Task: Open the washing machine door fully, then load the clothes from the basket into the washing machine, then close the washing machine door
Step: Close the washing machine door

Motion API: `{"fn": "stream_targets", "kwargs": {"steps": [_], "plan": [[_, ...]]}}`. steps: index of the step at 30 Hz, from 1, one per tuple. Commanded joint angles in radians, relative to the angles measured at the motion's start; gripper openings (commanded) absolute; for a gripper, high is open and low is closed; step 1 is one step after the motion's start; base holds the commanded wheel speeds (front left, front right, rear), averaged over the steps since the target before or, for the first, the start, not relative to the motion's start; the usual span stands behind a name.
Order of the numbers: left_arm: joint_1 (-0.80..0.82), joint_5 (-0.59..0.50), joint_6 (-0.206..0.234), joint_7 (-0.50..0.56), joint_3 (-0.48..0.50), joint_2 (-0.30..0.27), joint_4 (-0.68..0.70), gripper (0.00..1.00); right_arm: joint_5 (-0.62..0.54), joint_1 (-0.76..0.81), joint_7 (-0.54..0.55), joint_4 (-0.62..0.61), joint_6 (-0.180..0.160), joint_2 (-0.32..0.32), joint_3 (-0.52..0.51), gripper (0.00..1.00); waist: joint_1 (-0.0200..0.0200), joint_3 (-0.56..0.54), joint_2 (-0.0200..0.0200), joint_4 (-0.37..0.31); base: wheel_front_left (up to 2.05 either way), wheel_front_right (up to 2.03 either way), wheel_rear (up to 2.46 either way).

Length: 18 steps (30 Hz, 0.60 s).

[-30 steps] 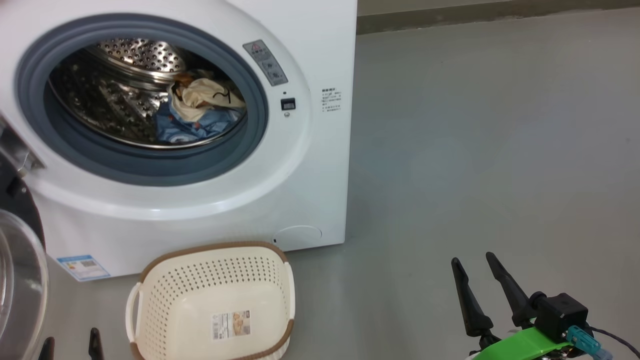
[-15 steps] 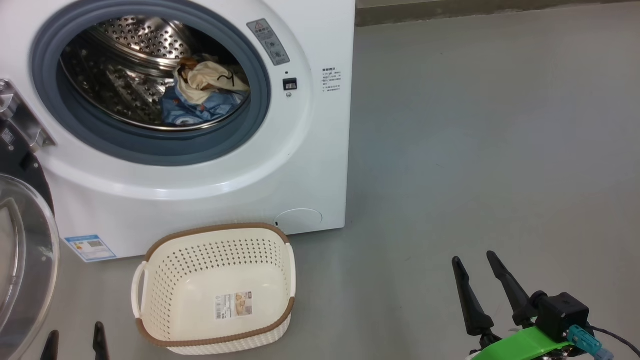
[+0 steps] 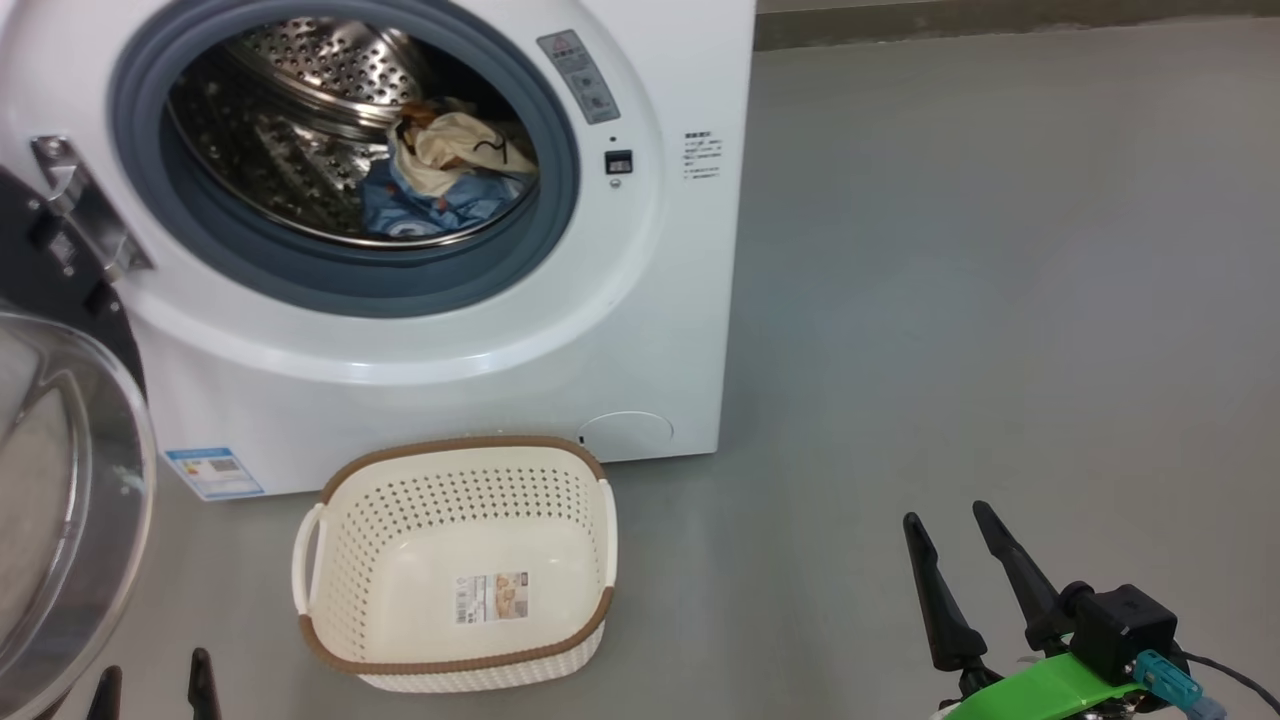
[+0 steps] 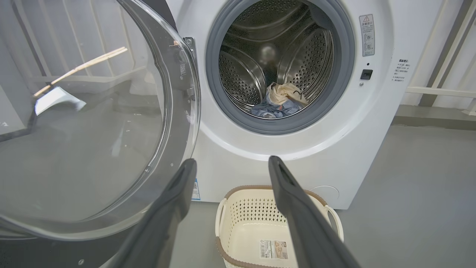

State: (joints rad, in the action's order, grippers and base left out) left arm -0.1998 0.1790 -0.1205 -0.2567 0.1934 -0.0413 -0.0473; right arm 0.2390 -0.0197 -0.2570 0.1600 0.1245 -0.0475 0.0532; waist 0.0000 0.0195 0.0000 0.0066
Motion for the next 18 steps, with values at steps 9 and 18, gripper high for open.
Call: {"fn": "stream_targets", "kwargs": {"steps": [9, 18], "plan": [[0.035, 0.022, 0.002, -0.005, 0.037, -0.009, -0.003, 1.00, -0.020, -0.018, -0.005, -0.024, 0.006, -0.003, 0.029, 1.00, 0.0000, -0.001, 0.0000, 0.107, 0.00, 0.00, 0.00], [0.038, 0.025, 0.009, -0.005, 0.062, -0.009, -0.015, 1.00, -0.019, -0.018, -0.005, -0.019, 0.006, -0.003, 0.030, 1.00, 0.0000, -0.002, 0.0000, 0.210, 0.00, 0.00, 0.00]]}}
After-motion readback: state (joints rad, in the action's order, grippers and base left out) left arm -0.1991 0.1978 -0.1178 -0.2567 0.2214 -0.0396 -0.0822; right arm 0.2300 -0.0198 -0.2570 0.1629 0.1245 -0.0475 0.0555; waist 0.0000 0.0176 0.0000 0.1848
